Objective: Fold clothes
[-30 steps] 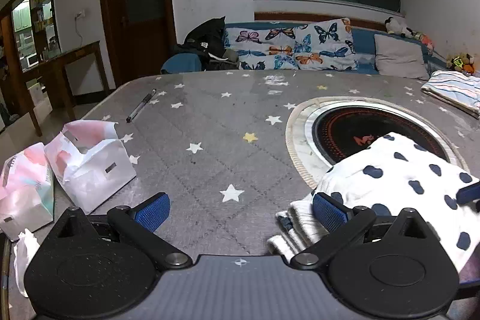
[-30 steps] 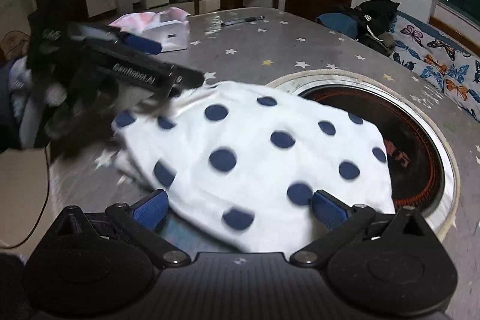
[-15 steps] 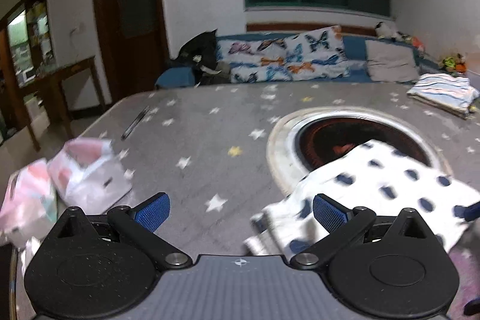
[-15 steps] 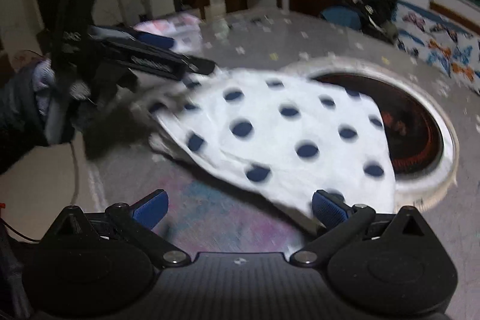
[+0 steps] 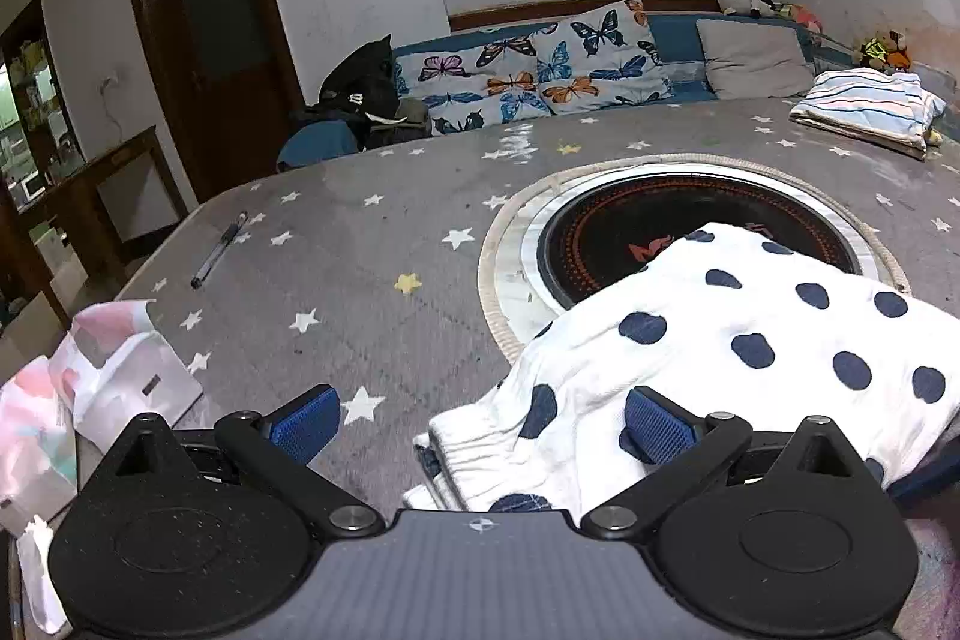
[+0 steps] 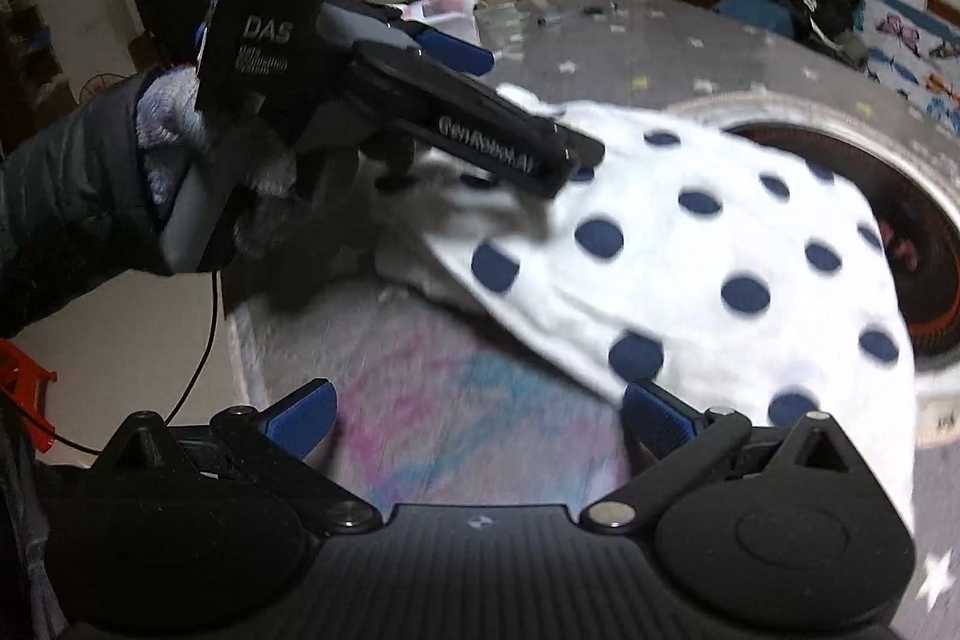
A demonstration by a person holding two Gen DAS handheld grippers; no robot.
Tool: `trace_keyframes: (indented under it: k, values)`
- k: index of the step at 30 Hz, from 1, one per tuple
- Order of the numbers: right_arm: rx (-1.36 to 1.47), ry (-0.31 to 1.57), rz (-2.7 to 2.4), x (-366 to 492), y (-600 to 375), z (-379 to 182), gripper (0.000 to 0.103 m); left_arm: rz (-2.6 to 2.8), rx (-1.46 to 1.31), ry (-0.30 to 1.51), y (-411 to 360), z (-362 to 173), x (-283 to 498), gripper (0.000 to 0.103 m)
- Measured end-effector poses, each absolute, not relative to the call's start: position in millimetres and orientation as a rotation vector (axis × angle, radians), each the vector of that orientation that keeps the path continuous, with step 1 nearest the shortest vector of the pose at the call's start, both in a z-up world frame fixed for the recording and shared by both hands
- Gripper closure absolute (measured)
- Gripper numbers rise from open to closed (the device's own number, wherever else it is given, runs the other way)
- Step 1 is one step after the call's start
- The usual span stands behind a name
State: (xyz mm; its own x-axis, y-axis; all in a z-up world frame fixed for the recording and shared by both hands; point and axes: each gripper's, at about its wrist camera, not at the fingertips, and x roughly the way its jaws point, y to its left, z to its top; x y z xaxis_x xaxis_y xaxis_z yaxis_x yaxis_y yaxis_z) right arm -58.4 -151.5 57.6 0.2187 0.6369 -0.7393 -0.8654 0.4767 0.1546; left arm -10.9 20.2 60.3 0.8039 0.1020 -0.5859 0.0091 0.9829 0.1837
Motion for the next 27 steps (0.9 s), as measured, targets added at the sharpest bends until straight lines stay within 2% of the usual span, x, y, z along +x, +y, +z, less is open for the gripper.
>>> trace_keyframes:
  k: [8, 16, 27]
  values:
    - [-0.301, 0.692, 1.061, -63, -156, 88, 0.000, 0.057, 0.166, 0.624, 24, 64, -14, 0.000]
    - [-0.270, 0.774, 1.025, -46, -145, 55, 0.000, 0.070, 0.159, 0.639, 26, 58, -13, 0.000]
    - [-0.337, 0.781, 1.007, -63, -151, 56, 0.000, 0.082, 0.137, 0.658, 30, 50, -10, 0.000]
